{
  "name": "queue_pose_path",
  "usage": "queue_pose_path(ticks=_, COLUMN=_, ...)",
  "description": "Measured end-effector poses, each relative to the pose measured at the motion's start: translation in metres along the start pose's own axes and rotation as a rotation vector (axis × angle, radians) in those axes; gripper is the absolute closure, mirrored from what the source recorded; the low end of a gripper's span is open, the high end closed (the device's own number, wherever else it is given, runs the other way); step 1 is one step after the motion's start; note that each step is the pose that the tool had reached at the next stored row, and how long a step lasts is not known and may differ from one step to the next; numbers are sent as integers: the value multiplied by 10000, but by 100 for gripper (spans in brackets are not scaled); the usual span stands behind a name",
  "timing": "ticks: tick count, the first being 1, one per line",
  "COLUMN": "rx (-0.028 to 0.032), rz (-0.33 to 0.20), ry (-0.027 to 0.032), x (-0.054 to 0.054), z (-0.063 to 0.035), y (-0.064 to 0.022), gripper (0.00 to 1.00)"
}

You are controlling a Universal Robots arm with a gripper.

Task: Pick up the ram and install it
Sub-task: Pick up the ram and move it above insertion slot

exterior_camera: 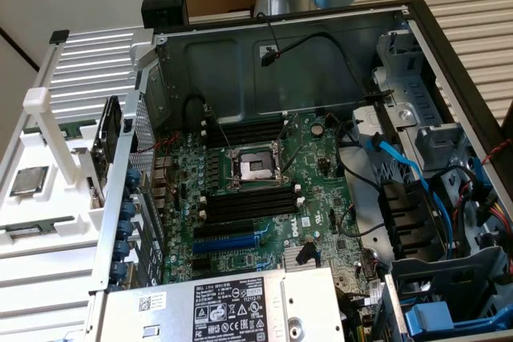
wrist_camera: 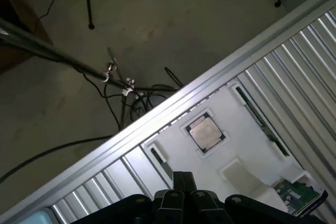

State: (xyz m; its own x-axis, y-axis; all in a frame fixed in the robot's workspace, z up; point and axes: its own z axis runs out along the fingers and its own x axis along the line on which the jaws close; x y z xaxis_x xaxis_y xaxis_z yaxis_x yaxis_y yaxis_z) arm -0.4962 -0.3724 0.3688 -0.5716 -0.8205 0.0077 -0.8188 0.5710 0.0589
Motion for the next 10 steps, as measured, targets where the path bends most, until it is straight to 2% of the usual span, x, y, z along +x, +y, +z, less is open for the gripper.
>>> queue_pose_path(ticks=6, rx=19, rz=-1092, ry=58, x=0, z=0, y=0, gripper=90)
queue_pose_path(ticks=10, rx=85, rz=-1824, ry=65, x=0, z=0, y=0, gripper=90)
